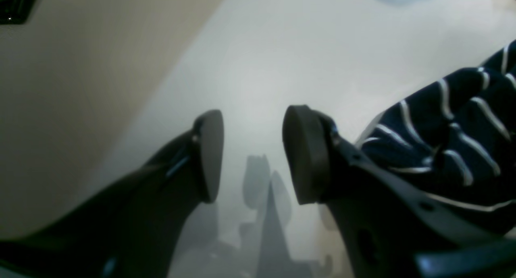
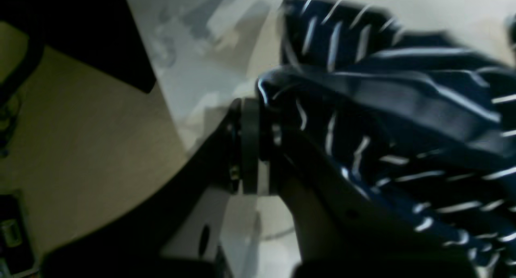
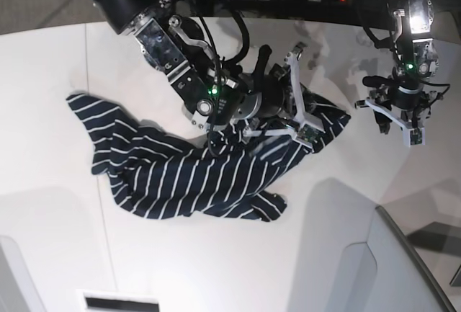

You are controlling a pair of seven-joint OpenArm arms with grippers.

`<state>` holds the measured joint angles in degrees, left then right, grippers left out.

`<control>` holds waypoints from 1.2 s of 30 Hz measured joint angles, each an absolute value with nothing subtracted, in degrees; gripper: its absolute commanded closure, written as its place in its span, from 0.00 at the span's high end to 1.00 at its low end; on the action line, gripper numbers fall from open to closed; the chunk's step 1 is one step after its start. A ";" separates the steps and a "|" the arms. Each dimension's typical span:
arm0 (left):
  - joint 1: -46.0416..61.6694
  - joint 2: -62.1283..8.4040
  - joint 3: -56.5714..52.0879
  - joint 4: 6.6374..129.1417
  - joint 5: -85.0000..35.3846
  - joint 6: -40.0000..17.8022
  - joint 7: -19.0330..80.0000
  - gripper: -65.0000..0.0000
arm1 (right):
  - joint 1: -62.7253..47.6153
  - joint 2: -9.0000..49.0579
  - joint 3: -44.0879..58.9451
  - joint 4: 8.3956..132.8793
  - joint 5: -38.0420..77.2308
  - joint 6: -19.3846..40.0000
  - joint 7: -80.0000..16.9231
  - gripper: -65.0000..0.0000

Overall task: Layout the t-shirt on the table in an organized manner, then fold the t-shirt properly
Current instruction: 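Grasp the shirt body with the right gripper and drag it outward, then grasp the shirt with both grippers at opposite edges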

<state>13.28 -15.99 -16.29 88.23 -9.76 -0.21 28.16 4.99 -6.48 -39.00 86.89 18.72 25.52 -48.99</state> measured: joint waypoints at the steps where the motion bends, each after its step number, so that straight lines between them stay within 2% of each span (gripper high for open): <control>1: 13.02 -15.66 -16.27 88.23 -10.15 -0.36 28.12 0.41 | 4.84 -6.48 -39.00 86.21 18.68 25.47 -49.01 0.03; 3: 12.19 -14.59 -16.32 88.27 -10.15 -0.34 28.21 0.41 | 4.95 -6.55 -39.00 84.25 18.70 25.50 -48.60 0.16; 7: 10.35 -14.00 -11.77 88.38 -9.54 -0.19 28.01 0.41 | 5.23 -6.00 -38.89 83.26 18.87 25.76 -48.64 0.62; 9: 10.17 -14.00 -8.21 88.60 -9.52 -0.19 28.16 0.41 | 5.23 -3.55 -38.83 86.37 19.07 25.71 -48.38 0.74; 11: 9.98 -14.04 -4.93 88.60 -9.50 -0.27 28.49 0.41 | 4.97 0.27 -37.65 91.26 19.18 25.74 -47.97 0.75; 14: 9.76 -14.06 -0.19 89.56 -9.96 -0.23 28.18 0.42 | 1.72 3.57 -27.05 97.60 19.11 25.41 -47.66 0.75; 18: 11.20 -13.87 6.42 95.46 -9.72 0.23 28.18 0.42 | -5.43 3.27 -8.12 100.49 19.18 25.65 -43.00 0.76; 23: 11.70 -9.78 14.48 98.89 -10.39 -0.51 28.12 0.43 | -9.15 3.88 7.27 97.25 18.26 25.52 -38.65 0.76; 27: 12.60 -7.35 15.77 97.14 -10.22 0.19 27.92 0.43 | -9.34 7.51 9.34 92.23 18.17 25.54 -38.44 0.76; 31: 15.44 -5.37 15.57 96.51 -10.04 -0.03 28.05 0.43 | -10.26 7.84 9.43 90.43 18.50 25.52 -38.30 0.76; 36: 16.36 -5.39 15.16 95.39 -10.11 0.05 27.90 0.60 | -10.35 7.73 9.37 88.25 18.72 25.85 -38.30 0.76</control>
<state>16.36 -5.39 15.16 95.39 -10.11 0.05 27.90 -10.35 7.73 9.37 88.25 18.72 25.85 -38.30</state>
